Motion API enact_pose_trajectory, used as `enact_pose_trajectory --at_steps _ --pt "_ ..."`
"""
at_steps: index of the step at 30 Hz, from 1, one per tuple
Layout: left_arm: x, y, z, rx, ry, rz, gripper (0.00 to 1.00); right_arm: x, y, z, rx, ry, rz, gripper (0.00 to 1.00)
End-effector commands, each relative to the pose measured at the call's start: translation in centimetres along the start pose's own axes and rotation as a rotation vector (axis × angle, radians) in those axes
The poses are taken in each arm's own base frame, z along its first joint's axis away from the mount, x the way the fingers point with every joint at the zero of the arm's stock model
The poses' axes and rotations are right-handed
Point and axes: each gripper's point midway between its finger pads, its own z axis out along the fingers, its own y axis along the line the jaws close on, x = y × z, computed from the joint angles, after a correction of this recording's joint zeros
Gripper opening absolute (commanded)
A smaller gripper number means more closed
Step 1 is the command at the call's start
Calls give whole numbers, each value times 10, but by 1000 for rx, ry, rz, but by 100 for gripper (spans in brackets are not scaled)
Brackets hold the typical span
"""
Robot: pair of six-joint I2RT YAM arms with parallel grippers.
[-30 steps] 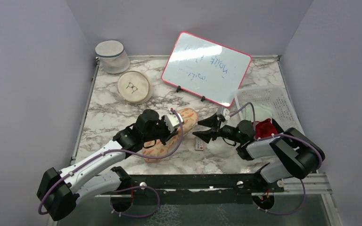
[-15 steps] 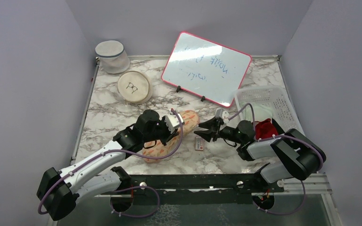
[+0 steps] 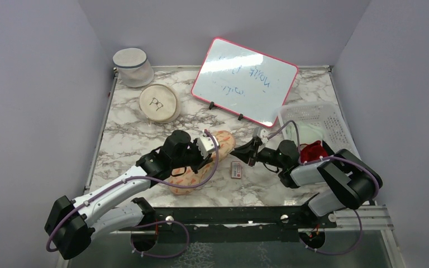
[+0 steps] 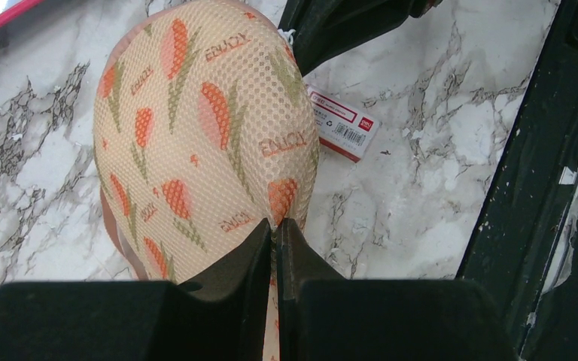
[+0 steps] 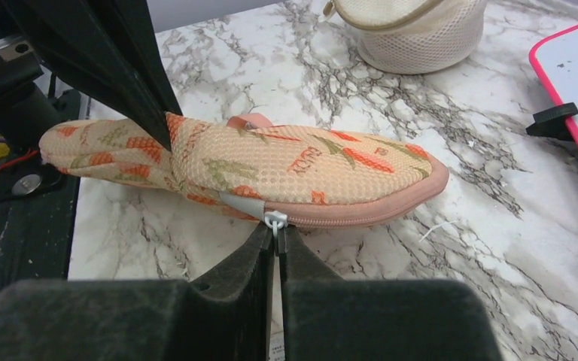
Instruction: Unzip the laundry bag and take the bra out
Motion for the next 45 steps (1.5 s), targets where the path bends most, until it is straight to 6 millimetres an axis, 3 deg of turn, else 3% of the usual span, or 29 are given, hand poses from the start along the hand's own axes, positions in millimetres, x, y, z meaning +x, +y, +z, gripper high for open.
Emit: enact_pose_trajectory --at_steps 1,6,13,16,20,23,25,29,38,45 --pt "-6 -1 3 6 -32 15 0 -1 -10 3 44 15 9 1" --pt "-2 13 4 -71 -5 5 2 9 -24 1 129 70 41 1" --pt "-6 9 11 -50 -7 -37 45 2 -13 9 51 74 81 1" --pt "-16 9 12 -80 -29 -94 59 0 -9 8 36 66 98 1" --pt "-34 1 21 -70 -83 -182 69 0 -10 11 32 81 112 1" --pt "-36 3 32 -134 -65 -197 70 -3 -9 11 26 79 109 1" --pt "-33 12 37 -197 -45 -205 70 -4 -7 9 25 68 103 1" --pt "-24 32 46 -309 25 -227 54 -2 -5 8 19 66 102 1" --pt "-28 30 54 -275 40 -183 25 2 -5 7 13 73 88 1" --pt "-19 20 34 -231 76 -125 12 7 -11 7 43 92 87 1"
